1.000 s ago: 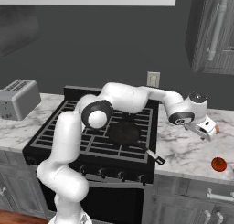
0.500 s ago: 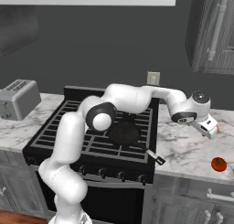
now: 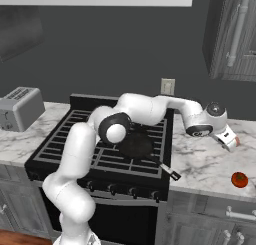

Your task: Place the pan on the front right burner on the stove. Then place the tomato and the onion in the pan and turn on the front right burner.

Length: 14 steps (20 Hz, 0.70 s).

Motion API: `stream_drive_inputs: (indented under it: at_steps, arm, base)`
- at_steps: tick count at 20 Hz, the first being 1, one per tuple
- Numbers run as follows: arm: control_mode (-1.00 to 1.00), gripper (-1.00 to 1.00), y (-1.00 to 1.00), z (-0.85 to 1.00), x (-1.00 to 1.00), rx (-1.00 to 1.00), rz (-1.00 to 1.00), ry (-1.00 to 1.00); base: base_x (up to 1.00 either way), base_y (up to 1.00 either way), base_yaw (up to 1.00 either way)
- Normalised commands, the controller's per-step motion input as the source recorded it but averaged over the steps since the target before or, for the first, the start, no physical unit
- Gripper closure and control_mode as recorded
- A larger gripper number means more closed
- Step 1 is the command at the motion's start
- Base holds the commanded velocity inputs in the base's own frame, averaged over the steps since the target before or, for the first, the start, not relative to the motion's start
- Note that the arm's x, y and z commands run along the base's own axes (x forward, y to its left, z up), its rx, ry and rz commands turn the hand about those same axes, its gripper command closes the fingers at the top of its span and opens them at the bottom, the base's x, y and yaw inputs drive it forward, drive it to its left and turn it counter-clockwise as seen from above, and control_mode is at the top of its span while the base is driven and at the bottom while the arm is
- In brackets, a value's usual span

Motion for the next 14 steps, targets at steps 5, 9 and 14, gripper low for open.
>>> stream_drive_inputs:
  at_steps: [5,9,14]
  arm:
    - [-1.0,-1.0,-0.28,0.0,0.11,-0.09,-0.12,-0.01]
    - [-1.0,-1.0,-0.27,-0.01,0.18,-0.07,-0.1,0.0]
    - [-1.0,-1.0,-0.2,-0.08,0.28,0.0,-0.04,0.0]
  base:
    - [0.0,0.0,0.0]
    - [0.0,0.0,0.0]
    - [0.0,0.0,0.0]
